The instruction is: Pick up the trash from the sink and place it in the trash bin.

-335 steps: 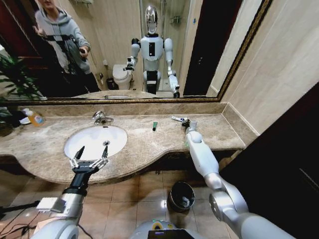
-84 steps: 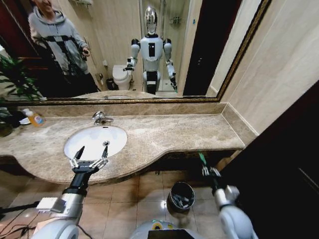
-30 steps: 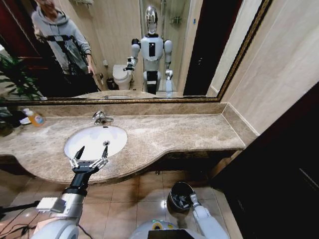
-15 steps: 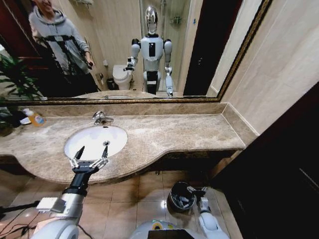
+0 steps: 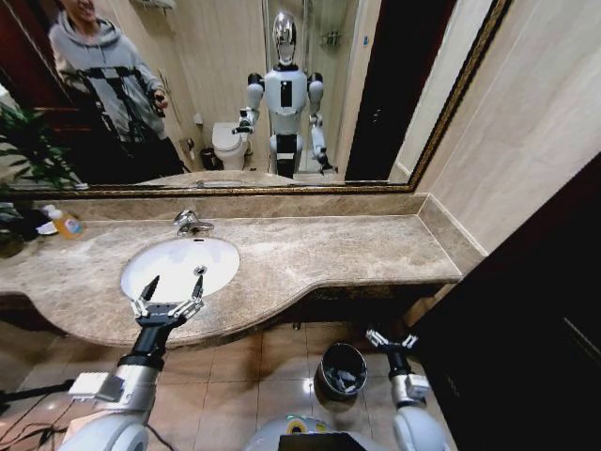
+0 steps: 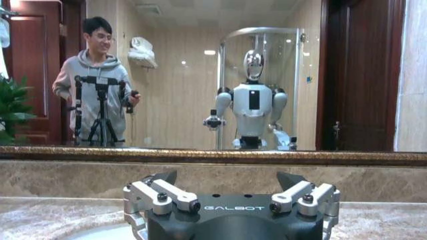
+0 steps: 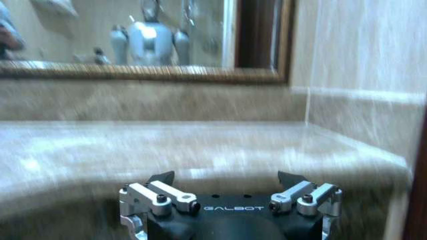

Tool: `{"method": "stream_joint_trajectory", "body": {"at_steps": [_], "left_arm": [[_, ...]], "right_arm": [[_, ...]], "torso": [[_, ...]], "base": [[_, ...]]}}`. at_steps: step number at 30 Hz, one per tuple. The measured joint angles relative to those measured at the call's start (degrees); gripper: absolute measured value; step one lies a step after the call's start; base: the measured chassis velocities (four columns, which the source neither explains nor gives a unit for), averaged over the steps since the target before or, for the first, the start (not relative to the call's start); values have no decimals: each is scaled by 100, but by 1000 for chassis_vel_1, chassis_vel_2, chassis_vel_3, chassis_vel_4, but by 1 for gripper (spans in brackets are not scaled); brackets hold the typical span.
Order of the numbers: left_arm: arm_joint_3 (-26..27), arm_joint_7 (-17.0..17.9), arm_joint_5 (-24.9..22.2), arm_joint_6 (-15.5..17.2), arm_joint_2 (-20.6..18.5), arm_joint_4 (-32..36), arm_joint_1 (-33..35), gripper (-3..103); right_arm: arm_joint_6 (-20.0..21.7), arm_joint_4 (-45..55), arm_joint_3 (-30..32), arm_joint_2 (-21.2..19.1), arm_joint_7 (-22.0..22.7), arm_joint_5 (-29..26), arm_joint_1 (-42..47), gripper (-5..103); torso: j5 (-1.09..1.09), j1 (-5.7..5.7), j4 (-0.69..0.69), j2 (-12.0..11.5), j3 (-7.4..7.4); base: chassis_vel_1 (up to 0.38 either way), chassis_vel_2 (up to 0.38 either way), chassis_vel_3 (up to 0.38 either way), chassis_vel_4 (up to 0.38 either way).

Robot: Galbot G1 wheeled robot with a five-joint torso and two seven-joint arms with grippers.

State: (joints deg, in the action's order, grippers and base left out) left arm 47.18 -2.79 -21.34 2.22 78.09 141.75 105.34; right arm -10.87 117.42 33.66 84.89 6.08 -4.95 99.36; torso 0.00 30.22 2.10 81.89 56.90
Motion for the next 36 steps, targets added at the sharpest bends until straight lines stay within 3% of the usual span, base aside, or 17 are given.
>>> {"method": "stream_joint_trajectory", "body": {"at_steps": [6,16,36], "left_arm": [[0,0,0,0,0,0,0,100],[0,0,0,0,0,0,0,100],[0,0,0,0,0,0,0,100]], "right_arm": [[285,809,-61,61,-152,443,-14,100],[1127,1570,-105,-87,-508,430,-379,100],[1222,1571,-116,-205,-645,436,-333,100]], "torso": [[0,0,1,0,0],[0,1,1,0,0],[0,0,1,0,0]], "base": [[0,0,0,0],[0,0,0,0],[0,0,0,0]]}}
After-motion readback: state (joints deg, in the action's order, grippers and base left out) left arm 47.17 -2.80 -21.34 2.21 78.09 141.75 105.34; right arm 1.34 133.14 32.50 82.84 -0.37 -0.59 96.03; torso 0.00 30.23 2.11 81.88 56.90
